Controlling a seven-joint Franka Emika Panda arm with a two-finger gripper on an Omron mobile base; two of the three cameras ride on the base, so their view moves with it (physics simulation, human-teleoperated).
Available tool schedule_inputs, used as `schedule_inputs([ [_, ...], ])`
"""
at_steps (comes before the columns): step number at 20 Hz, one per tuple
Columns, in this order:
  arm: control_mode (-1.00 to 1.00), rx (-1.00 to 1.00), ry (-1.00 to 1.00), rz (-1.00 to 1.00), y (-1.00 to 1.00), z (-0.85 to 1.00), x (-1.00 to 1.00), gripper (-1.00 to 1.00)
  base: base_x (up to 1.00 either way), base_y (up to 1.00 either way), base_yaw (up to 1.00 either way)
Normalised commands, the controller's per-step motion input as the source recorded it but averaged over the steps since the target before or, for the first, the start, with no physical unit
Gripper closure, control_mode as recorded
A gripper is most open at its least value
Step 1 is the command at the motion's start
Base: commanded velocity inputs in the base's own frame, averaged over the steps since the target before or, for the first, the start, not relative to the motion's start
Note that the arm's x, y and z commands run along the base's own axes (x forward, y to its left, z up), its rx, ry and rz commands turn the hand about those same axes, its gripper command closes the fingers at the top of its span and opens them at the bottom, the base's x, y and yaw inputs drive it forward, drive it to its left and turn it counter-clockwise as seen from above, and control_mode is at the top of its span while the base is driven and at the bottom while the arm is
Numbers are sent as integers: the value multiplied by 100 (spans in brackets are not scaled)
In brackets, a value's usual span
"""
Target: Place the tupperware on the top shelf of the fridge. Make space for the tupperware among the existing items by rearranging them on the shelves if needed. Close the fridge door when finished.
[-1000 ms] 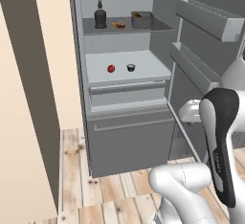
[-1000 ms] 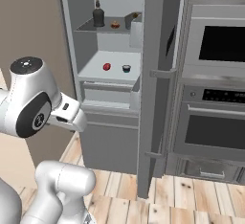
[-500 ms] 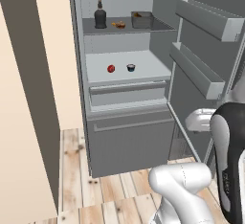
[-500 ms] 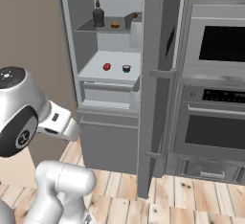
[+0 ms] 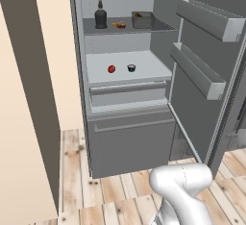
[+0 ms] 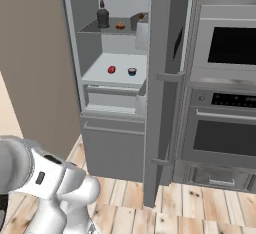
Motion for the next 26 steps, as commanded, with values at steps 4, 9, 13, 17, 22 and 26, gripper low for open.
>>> schedule_inputs([
  [4, -100, 3, -33, -12, -100, 39, -28, -100, 0, 0, 0],
  [9, -100, 1, -26, -2, -100, 10, 0, -100, 0, 0, 0],
  [13, -100, 0, -7, 0, -100, -1, 17, -100, 0, 0, 0],
  [17, -100, 1, -2, 3, -100, -4, 42, -100, 0, 0, 0],
  [22, -100, 1, 0, 14, -93, -15, 66, -100, 0, 0, 0],
  [26, -100, 0, 0, 7, -42, -57, 96, -100, 0, 0, 0],
])
